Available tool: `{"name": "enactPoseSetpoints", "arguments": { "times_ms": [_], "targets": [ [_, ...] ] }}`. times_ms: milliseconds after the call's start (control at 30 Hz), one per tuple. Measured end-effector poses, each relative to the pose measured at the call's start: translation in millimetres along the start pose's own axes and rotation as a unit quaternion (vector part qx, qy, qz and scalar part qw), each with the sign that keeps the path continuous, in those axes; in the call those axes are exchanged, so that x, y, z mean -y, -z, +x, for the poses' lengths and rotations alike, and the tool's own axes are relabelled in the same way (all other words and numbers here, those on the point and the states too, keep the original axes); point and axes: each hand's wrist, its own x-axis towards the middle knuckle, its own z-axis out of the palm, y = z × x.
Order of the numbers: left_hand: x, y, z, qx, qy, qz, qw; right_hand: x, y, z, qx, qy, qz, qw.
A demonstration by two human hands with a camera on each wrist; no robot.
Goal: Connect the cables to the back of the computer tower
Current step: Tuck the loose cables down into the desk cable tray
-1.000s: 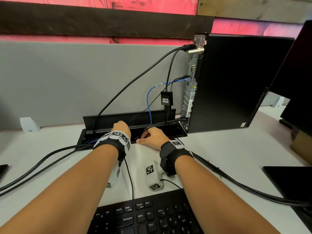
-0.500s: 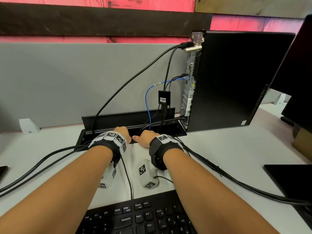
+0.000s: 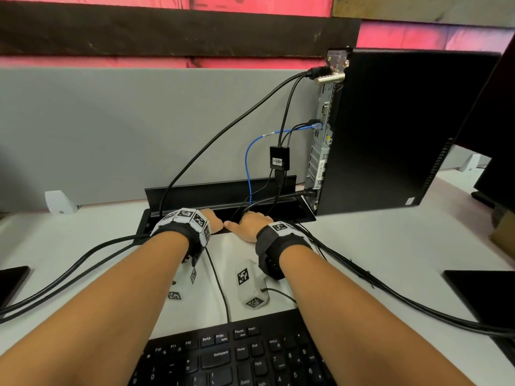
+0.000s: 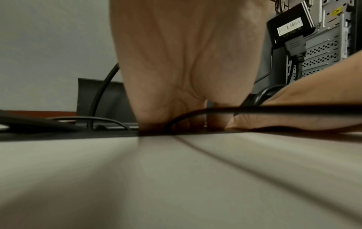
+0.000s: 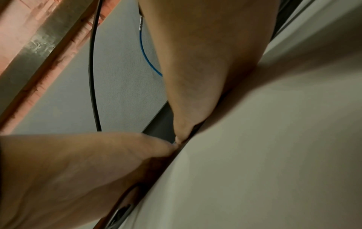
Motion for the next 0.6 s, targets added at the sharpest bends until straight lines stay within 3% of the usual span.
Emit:
{"name": "enactPoseSetpoints", "arguments": {
  "times_ms": [100,233,367,500,600],
  "targets": [
    [3,-7,3,0.007,-0.001,-0.002,1.000,1,0,1,0.019,-0.011,-0.022,1.000],
    [11,-10,6,-0.063,0.003,0.026,0.998,-3,-7,1,-0.052,0.020,0.006,0.998],
    [16,-14,9,-0.027,0.060,0.049,0.997,-5,-9,-1,-0.088,0.036,0.062,0.993],
    [17,-11,1,-0.128,0.061,0.061,0.988,-5,-9,-2,-0.081,0.041,0.068,0.994],
    [19,-3,2,-0.134,0.086,0.072,0.985,-7,-8,-2,-0.072,0.040,0.051,0.995]
  ]
}}
